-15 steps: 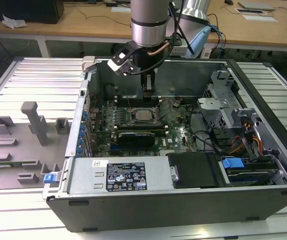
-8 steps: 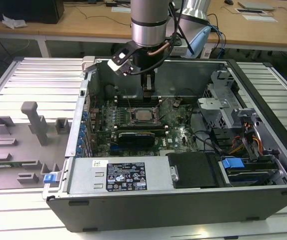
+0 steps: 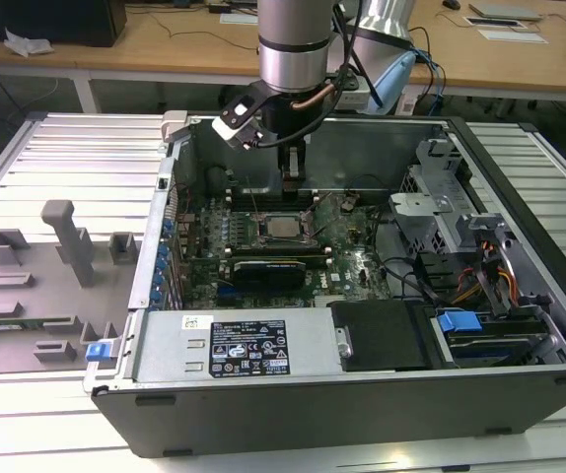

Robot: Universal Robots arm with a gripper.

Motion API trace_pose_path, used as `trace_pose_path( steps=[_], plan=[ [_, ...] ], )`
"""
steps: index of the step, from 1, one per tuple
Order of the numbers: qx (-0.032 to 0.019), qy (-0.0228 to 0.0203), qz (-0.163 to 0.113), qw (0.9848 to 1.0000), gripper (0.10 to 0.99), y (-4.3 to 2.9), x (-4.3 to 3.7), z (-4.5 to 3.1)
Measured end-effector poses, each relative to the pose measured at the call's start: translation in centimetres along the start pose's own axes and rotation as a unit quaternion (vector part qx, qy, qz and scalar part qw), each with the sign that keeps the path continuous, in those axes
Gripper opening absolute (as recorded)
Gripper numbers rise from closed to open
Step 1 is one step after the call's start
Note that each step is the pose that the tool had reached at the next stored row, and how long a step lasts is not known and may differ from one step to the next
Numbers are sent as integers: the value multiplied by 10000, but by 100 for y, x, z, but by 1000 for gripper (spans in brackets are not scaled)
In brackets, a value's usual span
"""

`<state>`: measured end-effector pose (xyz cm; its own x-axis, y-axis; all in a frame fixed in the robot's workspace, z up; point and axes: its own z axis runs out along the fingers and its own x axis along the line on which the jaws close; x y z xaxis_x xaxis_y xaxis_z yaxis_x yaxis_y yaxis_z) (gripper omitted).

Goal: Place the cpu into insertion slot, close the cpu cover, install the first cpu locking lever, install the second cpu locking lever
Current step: 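Close the cpu cover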

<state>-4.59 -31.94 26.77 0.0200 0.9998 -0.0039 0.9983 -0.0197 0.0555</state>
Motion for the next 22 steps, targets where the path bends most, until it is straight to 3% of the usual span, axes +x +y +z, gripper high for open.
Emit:
trace_pose_path(
  steps=[3, 4, 5, 8, 16, 17, 20, 22],
  plan=[
    [-1, 3, -1, 10000, 106, 7, 0, -28],
    [4, 1, 0, 10000, 106, 51, -2, -27],
    [13, 1, -1, 10000, 106, 145, -4, -21],
    [48, 1, -2, 10000, 106, 334, -3, -11],
    [103, 0, -1, 9999, 106, 705, 5, 11],
    [112, -1, -1, 9999, 106, 781, 6, 14],
    [122, 0, -3, 9999, 106, 901, 9, 24],
    [123, 0, -3, 9999, 106, 928, 9, 45]
  ],
)
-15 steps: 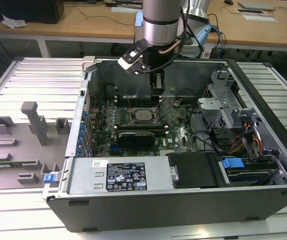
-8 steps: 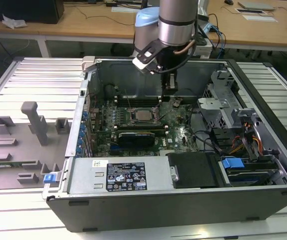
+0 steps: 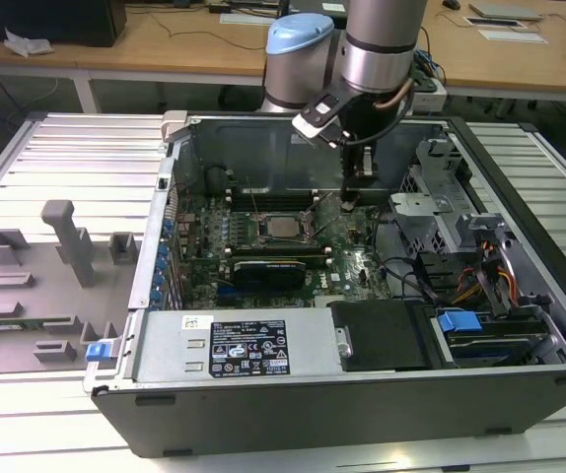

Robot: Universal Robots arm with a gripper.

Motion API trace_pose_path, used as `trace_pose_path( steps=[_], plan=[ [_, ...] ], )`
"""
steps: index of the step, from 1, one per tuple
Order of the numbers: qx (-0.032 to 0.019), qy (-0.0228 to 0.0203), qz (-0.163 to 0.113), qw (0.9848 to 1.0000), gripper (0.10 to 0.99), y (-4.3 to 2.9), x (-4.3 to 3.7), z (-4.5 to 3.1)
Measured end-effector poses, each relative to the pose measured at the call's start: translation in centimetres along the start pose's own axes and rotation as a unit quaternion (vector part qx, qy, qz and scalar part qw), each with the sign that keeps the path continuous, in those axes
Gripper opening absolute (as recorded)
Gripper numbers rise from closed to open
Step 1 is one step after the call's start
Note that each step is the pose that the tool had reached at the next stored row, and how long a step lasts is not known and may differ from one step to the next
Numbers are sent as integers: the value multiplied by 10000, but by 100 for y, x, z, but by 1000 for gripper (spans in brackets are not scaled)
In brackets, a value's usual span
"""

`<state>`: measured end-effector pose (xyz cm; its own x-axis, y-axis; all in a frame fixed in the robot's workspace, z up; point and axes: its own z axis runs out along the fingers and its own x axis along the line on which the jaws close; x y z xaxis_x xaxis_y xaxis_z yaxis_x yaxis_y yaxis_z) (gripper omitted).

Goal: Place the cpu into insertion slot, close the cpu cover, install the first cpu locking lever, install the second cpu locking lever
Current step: 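Close the cpu cover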

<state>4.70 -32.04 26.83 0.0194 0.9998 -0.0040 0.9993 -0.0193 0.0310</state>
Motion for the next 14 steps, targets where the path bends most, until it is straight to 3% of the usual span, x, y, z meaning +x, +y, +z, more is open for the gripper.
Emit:
trace_pose_path(
  steps=[8, 12, 13, 14],
  plan=[
    [53, -1, 0, 10000, 106, 29, 1, 157],
    [54, -2, 0, 10000, 106, 30, 1, 165],
    [68, 0, -1, 10000, 106, 30, 1, 165],
    [160, 13, -1, 9999, 106, 33, 2, 168]
  ],
)
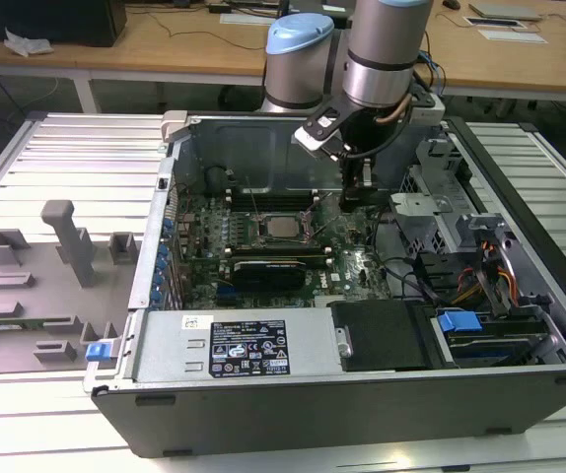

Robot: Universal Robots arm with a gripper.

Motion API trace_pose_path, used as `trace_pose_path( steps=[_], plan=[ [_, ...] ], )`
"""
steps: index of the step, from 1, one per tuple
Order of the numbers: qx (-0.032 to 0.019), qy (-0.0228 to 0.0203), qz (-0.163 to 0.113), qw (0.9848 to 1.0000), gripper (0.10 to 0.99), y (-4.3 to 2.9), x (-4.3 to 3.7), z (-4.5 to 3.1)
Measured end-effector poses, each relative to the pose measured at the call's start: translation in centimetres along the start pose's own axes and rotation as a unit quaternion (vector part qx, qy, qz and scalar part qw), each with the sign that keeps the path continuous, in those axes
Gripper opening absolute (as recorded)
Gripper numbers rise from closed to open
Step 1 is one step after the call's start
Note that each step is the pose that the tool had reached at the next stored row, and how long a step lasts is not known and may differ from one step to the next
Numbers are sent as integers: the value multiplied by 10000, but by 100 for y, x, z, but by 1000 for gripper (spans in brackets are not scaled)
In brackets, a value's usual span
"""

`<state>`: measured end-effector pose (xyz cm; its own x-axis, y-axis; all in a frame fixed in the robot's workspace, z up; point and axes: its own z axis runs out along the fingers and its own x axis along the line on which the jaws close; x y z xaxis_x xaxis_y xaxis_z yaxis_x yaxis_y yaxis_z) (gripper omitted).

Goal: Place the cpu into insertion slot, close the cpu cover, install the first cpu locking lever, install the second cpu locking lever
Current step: 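Close the cpu cover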

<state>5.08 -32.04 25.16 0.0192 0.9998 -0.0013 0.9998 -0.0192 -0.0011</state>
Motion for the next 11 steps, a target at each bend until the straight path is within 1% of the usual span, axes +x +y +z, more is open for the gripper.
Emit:
trace_pose_path(
  steps=[2, 3, 4, 7, 10, 11],
  plan=[
    [121, 29, 0, 9999, 106, 4, 0, 1],
    [208, 50, 0, 9998, 106, 7, -1, 2],
    [268, 64, 0, 9996, 106, 9, 0, 3],
    [288, 70, 0, 9996, 106, 7, -1, 3],
    [274, 70, -1, 9996, 106, -37, -1, 3],
    [264, 71, 0, 9996, 106, -69, -2, 3]
  ],
)
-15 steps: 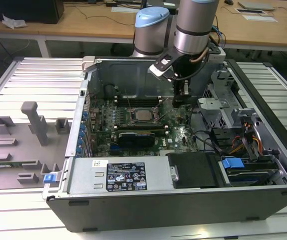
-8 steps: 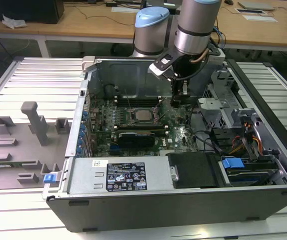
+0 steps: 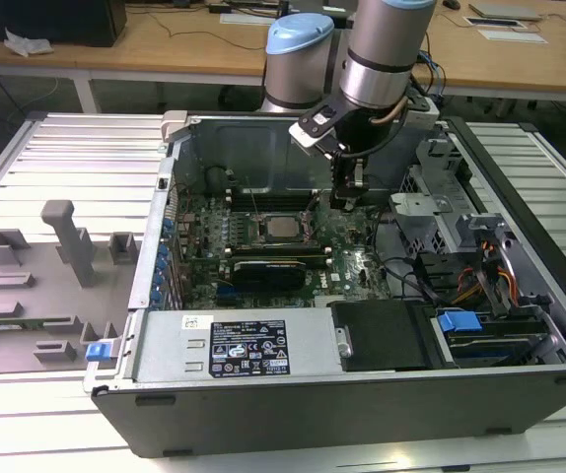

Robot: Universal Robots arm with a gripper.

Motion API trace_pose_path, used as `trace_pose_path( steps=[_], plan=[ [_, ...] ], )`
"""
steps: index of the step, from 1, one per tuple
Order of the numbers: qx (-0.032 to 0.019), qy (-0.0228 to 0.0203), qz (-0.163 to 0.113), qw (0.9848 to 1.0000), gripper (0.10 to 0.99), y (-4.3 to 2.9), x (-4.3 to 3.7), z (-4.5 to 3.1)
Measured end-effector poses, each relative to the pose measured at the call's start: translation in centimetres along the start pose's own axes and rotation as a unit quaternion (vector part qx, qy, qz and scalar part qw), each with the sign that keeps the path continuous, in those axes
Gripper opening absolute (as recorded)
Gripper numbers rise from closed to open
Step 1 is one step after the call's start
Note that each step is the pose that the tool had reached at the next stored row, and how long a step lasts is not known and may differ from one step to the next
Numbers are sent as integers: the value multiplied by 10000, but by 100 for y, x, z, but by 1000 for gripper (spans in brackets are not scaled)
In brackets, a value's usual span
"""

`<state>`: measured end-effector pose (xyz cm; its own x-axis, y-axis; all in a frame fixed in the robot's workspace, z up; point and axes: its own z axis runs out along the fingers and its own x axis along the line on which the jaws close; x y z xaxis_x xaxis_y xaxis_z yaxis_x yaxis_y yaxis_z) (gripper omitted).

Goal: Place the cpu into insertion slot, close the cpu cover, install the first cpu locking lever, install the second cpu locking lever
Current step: 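Close the cpu cover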

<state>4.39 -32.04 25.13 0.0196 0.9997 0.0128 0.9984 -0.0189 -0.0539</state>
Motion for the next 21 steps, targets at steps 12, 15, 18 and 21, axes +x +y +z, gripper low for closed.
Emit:
trace_pose_path(
  steps=[12, 15, 18, 21],
  plan=[
    [-97, 2, -2, 10000, 106, -289, 1, 16],
    [-99, 2, -3, 10000, 106, -294, 1, 16],
    [-100, 2, -2, 9999, 106, -296, 1, 16],
    [-166, 3, -2, 9999, 106, -341, 1, 20]
  ],
)
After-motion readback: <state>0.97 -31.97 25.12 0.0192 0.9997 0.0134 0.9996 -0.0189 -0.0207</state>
